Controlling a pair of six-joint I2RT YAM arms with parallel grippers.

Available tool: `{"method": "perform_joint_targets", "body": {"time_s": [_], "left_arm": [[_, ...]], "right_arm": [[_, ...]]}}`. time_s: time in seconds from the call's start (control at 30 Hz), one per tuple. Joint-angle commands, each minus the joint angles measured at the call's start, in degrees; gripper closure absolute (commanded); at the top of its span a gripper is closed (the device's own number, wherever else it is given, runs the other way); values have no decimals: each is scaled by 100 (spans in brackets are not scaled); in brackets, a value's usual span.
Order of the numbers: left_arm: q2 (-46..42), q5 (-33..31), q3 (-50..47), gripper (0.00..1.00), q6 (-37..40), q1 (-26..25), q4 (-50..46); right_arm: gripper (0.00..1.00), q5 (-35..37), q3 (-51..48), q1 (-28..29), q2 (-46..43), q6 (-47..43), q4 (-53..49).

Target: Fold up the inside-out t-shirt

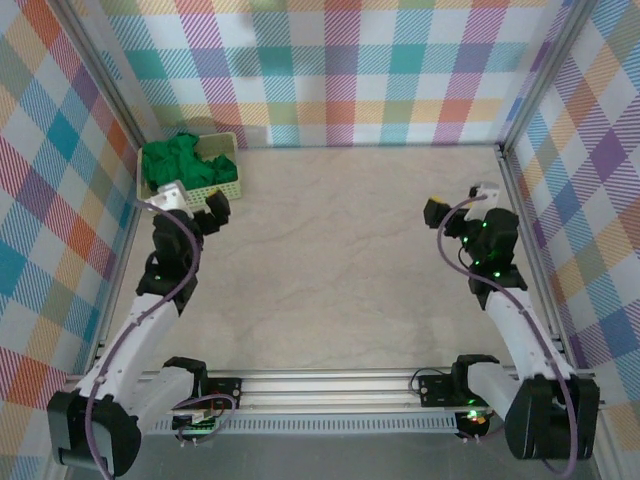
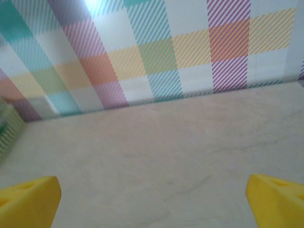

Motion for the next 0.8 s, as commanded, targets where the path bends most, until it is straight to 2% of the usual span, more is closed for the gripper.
{"method": "perform_joint_targets", "body": {"time_s": [0.0, 0.07, 0.13, 0.17, 0.27, 0.37, 0.57, 0.77], "left_arm": [[-2, -478, 781, 0, -1142, -30, -2124], [148, -958, 1090, 0, -1864, 6, -2862], [450, -963, 1279, 0, -1614, 40, -2866], [768, -1278, 1576, 0, -1781, 46, -3261], [1940, -1656, 2506, 0, -1756, 83, -3883], [2981, -1465, 3294, 0, -1748, 240, -4051], [5351, -1320, 5599, 0, -1806, 671, -4702], [7043, -1131, 7593, 0, -1628, 976, -5125]], "right_arm": [[0, 254, 686, -3, -310, 1239, -2164], [0, 65, 774, -31, -382, 1230, -2349], [0, -153, 750, -31, -378, 1264, -2377], [0, -256, 749, -28, -361, 1263, -2382], [0, -464, 788, -30, -231, 1283, -2420], [0, -587, 892, -26, -33, 1226, -2533], [0, -1071, 840, -29, 207, 1176, -2571], [0, -1232, 616, -17, 171, 1187, -2563]]}}
